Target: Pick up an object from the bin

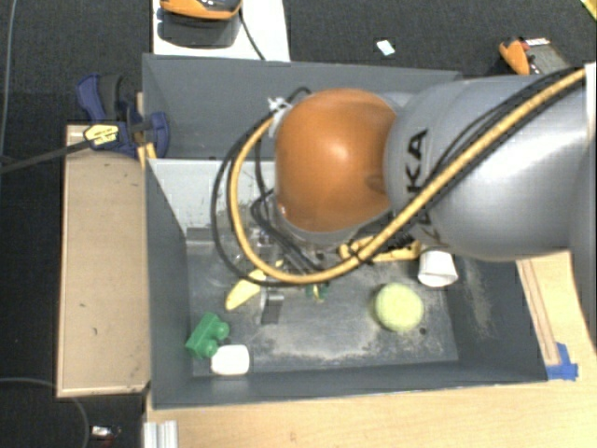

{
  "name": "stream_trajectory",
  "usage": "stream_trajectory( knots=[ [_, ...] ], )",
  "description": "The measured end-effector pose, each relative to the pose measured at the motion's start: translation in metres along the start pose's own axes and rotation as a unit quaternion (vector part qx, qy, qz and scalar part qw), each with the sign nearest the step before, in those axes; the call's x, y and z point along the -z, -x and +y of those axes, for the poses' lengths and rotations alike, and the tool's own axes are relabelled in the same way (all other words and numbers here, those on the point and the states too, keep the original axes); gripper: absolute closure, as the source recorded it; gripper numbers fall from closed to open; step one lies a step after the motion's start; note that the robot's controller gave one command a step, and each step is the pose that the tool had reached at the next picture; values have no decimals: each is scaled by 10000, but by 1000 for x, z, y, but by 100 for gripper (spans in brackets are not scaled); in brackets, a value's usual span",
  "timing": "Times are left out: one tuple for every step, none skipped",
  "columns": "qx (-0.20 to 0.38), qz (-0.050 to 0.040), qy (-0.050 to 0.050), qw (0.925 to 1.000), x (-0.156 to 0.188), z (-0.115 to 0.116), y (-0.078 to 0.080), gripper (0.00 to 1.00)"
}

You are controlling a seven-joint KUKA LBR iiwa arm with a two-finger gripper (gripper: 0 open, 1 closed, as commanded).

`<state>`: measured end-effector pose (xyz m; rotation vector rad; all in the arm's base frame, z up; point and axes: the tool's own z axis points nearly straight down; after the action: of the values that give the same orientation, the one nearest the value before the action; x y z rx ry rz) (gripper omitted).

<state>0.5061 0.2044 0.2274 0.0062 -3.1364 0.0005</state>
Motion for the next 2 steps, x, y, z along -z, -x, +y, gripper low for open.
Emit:
stream_trajectory(
  knots=[
    [-27,-39,9,10000,4,-1,2,0],
    [168,-67,14,9998,-74,-41,44,0]
  ],
)
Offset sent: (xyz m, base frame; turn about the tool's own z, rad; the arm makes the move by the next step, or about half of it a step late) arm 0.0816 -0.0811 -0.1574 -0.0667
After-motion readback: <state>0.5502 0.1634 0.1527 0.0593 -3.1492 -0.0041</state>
